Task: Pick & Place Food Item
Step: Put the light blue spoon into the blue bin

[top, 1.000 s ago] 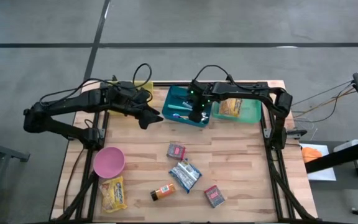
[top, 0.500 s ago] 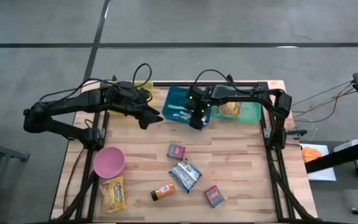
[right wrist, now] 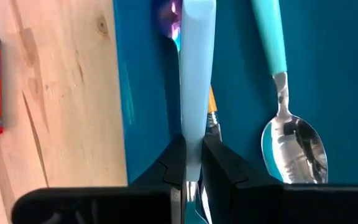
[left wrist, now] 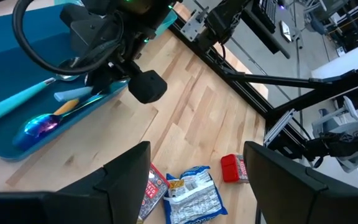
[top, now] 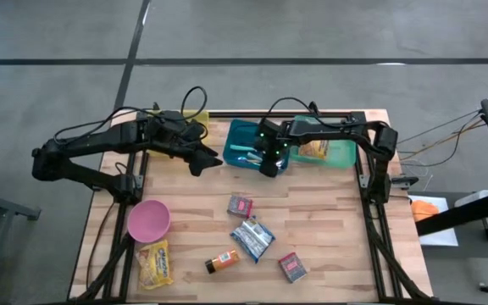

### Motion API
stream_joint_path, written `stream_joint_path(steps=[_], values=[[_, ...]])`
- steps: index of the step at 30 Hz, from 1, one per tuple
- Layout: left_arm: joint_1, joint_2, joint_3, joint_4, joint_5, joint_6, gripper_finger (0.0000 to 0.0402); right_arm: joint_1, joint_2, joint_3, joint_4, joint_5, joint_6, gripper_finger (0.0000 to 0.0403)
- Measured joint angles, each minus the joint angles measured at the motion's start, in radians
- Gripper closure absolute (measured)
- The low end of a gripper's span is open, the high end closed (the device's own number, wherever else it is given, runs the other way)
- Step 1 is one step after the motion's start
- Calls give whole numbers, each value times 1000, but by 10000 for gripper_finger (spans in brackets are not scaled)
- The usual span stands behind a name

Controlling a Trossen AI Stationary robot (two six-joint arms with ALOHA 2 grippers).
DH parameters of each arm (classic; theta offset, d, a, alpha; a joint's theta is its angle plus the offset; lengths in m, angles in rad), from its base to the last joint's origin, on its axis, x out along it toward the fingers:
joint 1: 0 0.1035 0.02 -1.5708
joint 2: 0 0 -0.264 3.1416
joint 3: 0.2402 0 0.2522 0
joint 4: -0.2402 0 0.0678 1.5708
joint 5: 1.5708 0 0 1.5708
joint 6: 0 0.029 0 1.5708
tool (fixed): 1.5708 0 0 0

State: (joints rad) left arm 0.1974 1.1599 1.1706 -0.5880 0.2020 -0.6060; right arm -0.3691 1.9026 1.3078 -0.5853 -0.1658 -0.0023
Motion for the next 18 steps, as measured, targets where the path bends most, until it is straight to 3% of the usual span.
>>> stream_joint_path(steps=[10,18], values=[[0,0,0,-7,1,-4,138,15,107,58,-9,-10,10,380],[0,0,0,-16,3,-14,138,11,106,87,-9,8,7,381]])
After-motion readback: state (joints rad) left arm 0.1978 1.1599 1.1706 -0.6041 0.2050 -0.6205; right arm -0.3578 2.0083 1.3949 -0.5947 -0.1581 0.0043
